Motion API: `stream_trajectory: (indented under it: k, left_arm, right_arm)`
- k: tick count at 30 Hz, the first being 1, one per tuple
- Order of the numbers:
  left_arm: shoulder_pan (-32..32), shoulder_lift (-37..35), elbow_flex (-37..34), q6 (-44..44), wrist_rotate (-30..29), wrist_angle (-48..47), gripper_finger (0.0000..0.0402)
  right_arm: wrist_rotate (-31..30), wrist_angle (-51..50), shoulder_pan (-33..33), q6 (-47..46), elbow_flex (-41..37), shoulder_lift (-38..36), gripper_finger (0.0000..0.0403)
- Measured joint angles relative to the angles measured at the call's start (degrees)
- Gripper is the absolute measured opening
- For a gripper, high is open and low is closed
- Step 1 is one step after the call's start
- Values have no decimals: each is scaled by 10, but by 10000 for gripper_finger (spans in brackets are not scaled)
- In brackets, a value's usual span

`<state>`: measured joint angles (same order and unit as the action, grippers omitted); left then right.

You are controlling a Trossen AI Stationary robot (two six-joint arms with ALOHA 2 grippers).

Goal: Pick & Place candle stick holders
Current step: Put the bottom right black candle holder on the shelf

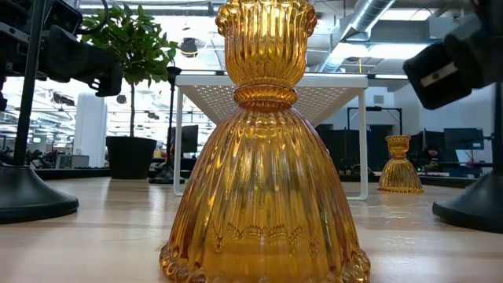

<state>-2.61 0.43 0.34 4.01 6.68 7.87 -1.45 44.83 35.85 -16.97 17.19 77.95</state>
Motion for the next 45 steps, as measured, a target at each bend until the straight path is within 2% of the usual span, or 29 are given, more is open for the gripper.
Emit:
stream_trajectory:
  k: [13, 17, 24, 30, 36, 40, 45]
  left_arm:
    - [0, 0, 0, 0, 0, 2, 8]
    - [0, 0, 0, 0, 0, 2, 8]
    - [0, 0, 0, 0, 0, 2, 8]
    - [0, 0, 0, 0, 0, 2, 8]
    - [0, 0, 0, 0, 0, 2, 8]
    - [0, 0, 0, 0, -3, 3, 8]
    - [0, 0, 0, 0, -56, 18, 8]
  right_arm:
    - [1, -13, -27, 4, 0, 0, 116]
    - [0, -13, -27, 4, 0, 0, 87]
    - [-3, -8, -27, 5, 0, -1, 11]
    - [-2, 40, -29, 0, 0, -5, 9]
    - [2, 32, -33, 6, 0, -76, 5]
    - [4, -24, -59, 24, 0, -150, 4]
    - [68, -80, -135, 32, 9, -228, 2]
